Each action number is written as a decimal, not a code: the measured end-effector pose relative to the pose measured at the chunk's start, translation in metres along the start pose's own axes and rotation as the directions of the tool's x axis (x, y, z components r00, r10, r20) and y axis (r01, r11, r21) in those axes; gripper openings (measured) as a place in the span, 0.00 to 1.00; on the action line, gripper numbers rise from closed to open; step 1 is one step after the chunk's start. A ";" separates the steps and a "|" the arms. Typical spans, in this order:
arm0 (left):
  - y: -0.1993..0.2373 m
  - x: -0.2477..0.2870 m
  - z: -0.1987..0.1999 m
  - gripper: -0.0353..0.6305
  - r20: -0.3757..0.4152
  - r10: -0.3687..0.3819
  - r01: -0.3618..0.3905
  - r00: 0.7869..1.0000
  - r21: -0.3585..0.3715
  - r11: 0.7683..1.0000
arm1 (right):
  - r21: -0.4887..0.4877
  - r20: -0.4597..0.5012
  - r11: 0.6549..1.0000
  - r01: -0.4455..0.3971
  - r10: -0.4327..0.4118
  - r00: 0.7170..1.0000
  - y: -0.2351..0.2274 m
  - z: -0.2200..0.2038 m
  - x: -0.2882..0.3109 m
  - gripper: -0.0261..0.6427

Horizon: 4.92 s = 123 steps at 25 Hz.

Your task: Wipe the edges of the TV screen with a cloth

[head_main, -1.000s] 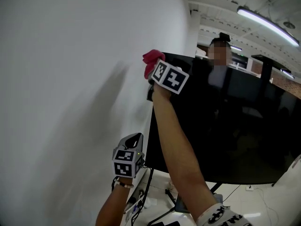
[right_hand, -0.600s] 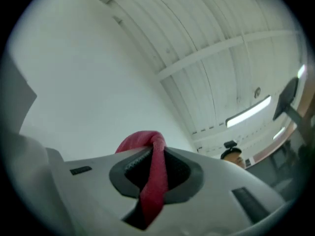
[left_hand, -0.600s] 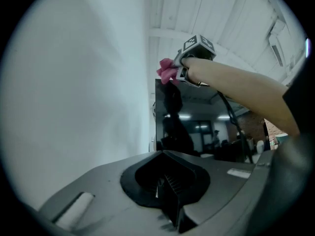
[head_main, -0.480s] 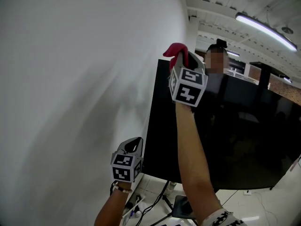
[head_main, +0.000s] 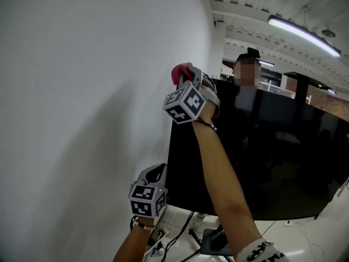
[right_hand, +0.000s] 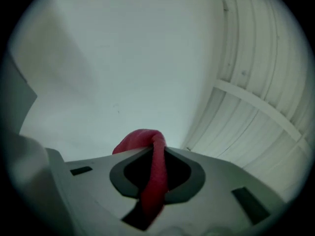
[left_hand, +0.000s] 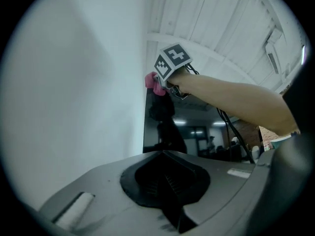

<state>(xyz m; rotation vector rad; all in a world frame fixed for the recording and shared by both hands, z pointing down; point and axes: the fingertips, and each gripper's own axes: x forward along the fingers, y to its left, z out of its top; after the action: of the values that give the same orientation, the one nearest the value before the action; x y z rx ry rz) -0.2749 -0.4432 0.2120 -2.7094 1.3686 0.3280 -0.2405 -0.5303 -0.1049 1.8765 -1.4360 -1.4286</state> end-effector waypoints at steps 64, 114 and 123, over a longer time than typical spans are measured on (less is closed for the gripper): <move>-0.521 0.186 0.134 0.06 0.173 -0.465 0.448 0.868 0.129 0.885 | -0.213 -0.266 0.969 0.125 -0.181 0.947 -0.423 -0.427 -0.246 0.12; -0.897 0.213 0.055 0.06 0.073 -0.657 0.652 0.750 0.088 0.754 | 0.152 -0.485 0.952 0.266 -0.163 0.859 -0.668 -0.774 -0.473 0.12; -0.898 0.201 0.004 0.06 0.017 -0.668 0.667 0.744 0.031 0.744 | 0.203 -0.510 0.942 0.267 -0.131 0.850 -0.616 -0.803 -0.504 0.12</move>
<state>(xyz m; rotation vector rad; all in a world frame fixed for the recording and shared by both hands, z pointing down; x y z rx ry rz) 0.5623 -0.0659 0.1455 -2.9213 0.3016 0.2707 0.7793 -0.0534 -0.0047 2.3999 -1.2436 -0.7575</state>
